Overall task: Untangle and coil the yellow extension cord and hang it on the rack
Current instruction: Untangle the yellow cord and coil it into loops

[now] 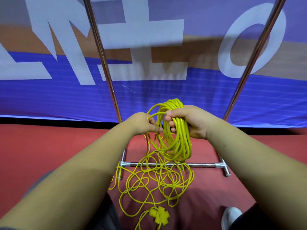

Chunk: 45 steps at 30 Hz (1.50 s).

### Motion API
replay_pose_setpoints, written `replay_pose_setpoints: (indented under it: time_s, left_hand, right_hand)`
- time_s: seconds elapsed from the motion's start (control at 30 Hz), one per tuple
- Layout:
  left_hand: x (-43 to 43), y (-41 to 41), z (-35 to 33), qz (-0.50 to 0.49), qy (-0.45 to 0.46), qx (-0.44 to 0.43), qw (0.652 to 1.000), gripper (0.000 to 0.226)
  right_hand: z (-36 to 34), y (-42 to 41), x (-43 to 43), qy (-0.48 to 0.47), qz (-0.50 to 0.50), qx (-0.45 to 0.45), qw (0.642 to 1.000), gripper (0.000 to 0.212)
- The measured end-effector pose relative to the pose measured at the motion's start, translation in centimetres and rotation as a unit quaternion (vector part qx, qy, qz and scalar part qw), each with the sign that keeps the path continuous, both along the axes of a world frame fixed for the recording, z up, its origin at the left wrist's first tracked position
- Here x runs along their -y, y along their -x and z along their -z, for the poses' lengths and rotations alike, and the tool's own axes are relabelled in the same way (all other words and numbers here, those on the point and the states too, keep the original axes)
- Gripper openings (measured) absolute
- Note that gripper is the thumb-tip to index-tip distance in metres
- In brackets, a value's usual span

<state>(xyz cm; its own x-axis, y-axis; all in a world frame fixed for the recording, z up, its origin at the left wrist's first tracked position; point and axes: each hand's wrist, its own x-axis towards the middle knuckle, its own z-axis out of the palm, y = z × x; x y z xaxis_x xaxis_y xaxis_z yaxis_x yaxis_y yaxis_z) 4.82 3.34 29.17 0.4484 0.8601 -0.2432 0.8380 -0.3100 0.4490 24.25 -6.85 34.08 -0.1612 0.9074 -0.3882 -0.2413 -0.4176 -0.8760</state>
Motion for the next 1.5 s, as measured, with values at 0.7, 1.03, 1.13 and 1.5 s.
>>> replay_pose_setpoints:
  time_s: [0.7, 1.03, 1.13, 1.5]
  left_hand:
    - [-2.9, 3.6, -1.5, 0.082, 0.007, -0.012, 0.997, 0.002]
    - [-0.5, 0.5, -5.9, 0.191, -0.293, 0.090, 0.932, 0.031]
    - [-0.2, 0.3, -5.8, 0.198, -0.243, 0.126, 0.941, 0.029]
    - [-0.8, 1.7, -4.2, 0.134, -0.150, 0.079, 0.976, 0.011]
  right_hand:
    - [-0.4, -1.3, 0.1, 0.044, 0.004, 0.022, 0.999, 0.015]
    - [0.4, -0.8, -0.1, 0.028, -0.026, 0.033, 0.999, 0.029]
    - [0.3, -0.6, 0.0, 0.019, -0.025, 0.026, 0.999, 0.023]
    - [0.1, 0.2, 0.5, 0.015, -0.048, 0.028, 0.998, 0.020]
